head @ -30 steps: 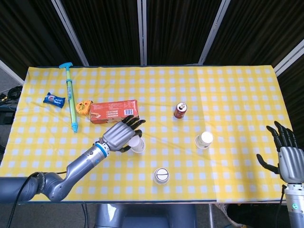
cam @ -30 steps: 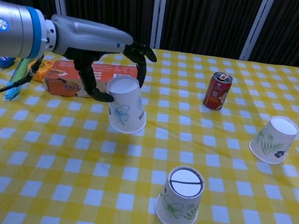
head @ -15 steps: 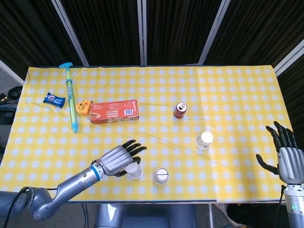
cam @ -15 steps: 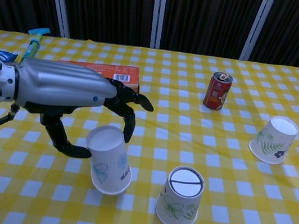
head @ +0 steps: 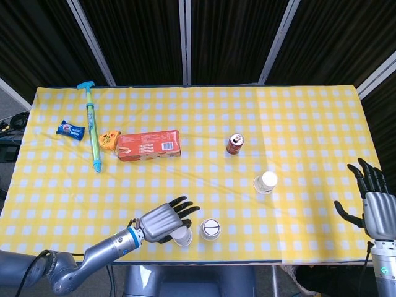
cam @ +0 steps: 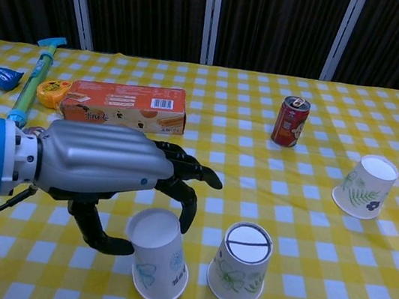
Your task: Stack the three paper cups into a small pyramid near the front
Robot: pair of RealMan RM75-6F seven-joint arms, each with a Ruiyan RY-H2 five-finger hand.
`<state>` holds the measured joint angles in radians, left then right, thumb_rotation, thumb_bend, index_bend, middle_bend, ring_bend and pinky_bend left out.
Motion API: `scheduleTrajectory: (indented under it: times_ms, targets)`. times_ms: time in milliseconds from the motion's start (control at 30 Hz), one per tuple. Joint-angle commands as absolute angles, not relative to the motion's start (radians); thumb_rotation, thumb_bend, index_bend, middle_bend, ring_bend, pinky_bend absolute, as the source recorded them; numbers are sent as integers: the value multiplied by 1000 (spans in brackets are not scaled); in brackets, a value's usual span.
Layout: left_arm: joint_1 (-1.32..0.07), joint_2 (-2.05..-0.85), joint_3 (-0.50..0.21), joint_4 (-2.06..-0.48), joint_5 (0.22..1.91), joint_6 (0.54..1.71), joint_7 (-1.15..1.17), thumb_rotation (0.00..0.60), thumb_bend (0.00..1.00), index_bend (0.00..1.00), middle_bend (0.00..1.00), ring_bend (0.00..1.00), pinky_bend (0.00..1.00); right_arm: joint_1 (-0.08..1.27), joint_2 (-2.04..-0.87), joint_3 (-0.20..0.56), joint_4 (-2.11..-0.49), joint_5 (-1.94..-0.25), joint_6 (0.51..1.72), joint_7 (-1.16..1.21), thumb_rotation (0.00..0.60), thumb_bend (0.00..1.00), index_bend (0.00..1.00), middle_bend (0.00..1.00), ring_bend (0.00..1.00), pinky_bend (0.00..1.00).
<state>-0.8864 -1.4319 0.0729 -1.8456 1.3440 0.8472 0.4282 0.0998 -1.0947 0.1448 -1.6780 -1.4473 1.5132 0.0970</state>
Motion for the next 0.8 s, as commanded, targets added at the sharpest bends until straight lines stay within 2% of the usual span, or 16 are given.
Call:
scheduleTrajectory:
  times_ms: [33, 600, 800]
  targets:
    - [-889, -1467, 58, -1823, 1316, 841, 465, 600, 376, 375, 0, 0, 0, 100, -1095, 144, -1679, -1447, 1512, 96, 600, 171, 126, 0, 0, 0]
    - [-891, -1542, 18, -1793, 1252, 847, 528, 600, 375, 366, 0, 0, 0, 101, -1096, 140, -1683, -1452, 1506, 92, 600, 171, 126, 0, 0, 0]
    - [-890, -1564, 19, -1793, 1242, 859, 566, 600, 370, 312, 0, 0, 0, 98, -1092, 140, -1687, -1456, 1512, 97, 600, 170, 126, 0, 0, 0]
